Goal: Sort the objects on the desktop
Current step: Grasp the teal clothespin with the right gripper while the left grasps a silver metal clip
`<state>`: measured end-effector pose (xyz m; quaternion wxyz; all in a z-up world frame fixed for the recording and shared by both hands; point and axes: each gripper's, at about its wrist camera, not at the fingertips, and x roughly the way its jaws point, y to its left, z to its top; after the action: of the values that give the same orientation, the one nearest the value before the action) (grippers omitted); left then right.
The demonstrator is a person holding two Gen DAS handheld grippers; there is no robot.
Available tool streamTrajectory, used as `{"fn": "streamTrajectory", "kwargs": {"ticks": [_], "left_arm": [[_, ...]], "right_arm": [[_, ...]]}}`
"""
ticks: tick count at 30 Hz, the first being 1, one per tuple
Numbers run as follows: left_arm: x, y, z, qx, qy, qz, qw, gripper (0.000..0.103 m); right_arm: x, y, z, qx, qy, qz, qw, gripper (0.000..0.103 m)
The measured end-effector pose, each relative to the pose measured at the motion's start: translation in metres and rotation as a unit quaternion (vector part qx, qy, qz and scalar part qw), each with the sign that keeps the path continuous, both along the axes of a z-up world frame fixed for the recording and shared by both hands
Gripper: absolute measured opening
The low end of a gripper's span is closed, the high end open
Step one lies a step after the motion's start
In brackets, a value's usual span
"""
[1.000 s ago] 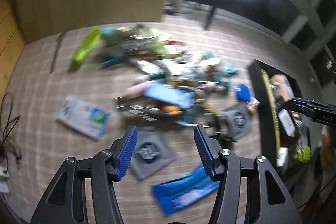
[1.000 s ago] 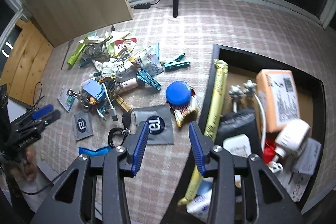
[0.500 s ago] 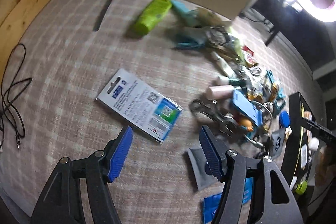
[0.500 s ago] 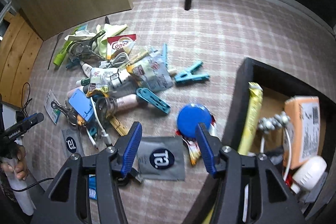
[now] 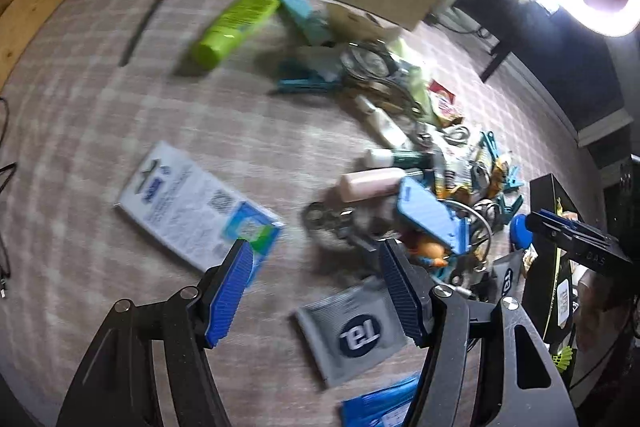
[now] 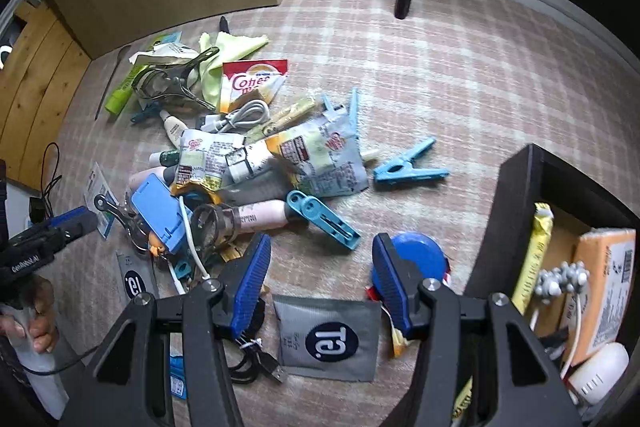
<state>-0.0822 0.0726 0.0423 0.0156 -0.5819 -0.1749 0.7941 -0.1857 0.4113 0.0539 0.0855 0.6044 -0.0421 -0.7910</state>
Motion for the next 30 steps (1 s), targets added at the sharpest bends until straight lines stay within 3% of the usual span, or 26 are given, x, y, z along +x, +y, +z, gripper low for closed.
{"fn": "streamTrajectory", "kwargs": {"ticks": [5,8,14,17,18,19,30], "left_arm": [[-0.011,0.018,-0.004,0.006,0.001,-0.012,0.9999,0.060],[-0.015,0.022,-0.009,0.012,-0.001,-0.012,0.9998,0.047],[-0.017,0.025,-0.014,0.019,-0.001,-0.006,0.9998,0.018],[-0.016,0.026,-0.013,0.024,0.003,-0.001,0.9997,0.014],[-0.016,0.026,-0.012,0.022,0.006,-0.001,0.9997,0.010],[-0.015,0.026,-0.010,0.019,0.009,0.001,0.9998,0.006],[-0.008,0.025,0.011,0.022,0.036,0.006,0.9991,0.005]], "right_arm": [[-0.009,-0.006,-0.012,0.012,-0.006,0.002,1.000,0.051],[-0.013,-0.010,-0.019,0.018,-0.007,0.007,1.000,0.049],[-0.019,-0.016,-0.030,0.014,-0.014,0.010,1.000,0.031],[-0.020,-0.018,-0.031,0.013,-0.010,0.010,1.000,0.024],[-0.020,-0.017,-0.030,0.008,-0.010,0.005,1.000,0.015],[-0.020,-0.016,-0.030,0.002,-0.011,0.002,1.000,0.015],[-0.003,-0.002,-0.016,-0.035,-0.008,-0.011,0.999,0.014]]}}
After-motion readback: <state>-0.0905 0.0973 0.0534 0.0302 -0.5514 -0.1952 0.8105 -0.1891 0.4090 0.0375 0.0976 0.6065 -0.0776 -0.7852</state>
